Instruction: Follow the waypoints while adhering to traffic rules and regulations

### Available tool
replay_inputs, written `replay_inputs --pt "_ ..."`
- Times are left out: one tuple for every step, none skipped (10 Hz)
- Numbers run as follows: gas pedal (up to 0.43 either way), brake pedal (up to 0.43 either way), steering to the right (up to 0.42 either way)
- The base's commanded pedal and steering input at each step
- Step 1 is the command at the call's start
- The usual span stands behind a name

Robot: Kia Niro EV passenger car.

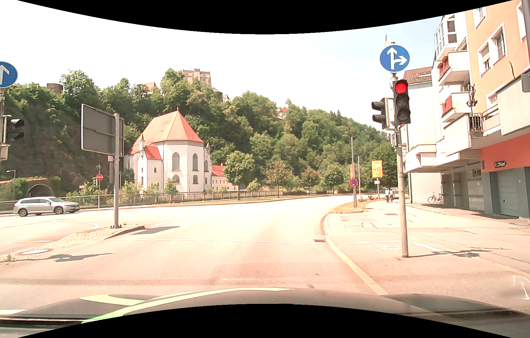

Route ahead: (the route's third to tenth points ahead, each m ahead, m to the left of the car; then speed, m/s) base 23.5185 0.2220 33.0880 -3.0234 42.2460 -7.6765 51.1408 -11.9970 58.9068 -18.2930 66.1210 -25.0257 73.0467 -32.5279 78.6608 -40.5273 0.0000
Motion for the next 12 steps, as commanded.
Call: replay_inputs --pt "0.0 0.335 0.04" --pt "0.0 0.335 0.04" --pt "0.0 0.335 0.04" --pt "0.0 0.335 0.04" --pt "0.0 0.335 0.04" --pt "0.0 0.335 0.04" --pt "0.0 0.335 0.04" --pt "0.0 0.335 0.04" --pt "0.0 0.335 0.04" --pt "0.0 0.335 0.04" --pt "0.0 0.335 0.041" --pt "0.0 0.335 0.04"
